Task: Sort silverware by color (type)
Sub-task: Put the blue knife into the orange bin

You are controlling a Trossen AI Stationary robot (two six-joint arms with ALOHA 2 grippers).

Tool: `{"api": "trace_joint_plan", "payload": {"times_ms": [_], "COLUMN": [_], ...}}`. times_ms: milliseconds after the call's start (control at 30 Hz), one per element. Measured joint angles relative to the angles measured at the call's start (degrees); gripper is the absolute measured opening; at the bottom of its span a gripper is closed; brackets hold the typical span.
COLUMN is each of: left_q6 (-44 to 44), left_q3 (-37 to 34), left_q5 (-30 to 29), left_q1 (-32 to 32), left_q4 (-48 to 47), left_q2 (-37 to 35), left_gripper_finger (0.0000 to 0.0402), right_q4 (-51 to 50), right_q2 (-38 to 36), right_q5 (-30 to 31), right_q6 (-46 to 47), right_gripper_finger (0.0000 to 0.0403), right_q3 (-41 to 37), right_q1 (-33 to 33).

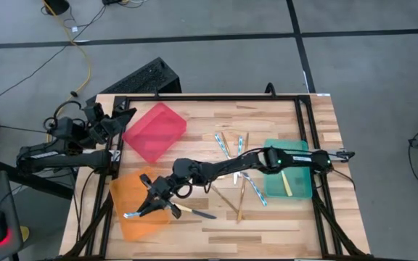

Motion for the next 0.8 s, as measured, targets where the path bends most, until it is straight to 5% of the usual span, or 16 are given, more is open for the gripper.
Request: {"api": "trace_joint_plan", "payload": {"times_ms": [800], "left_q6": [-0.26], "left_q3": [0.0], "left_q5": [-1.77], "left_q1": [0.0], "left_q4": [0.11], "left_q2": [-0.02], "left_gripper_finger": [0.0247], "right_q4": [-0.1], "right_q2": [0.61], "right_q5": [-7.05], "right_q6": [-2.46], "right_gripper_finger": [0.0034], "right_q3": [0.97], "right_q1": [-4.33]}}
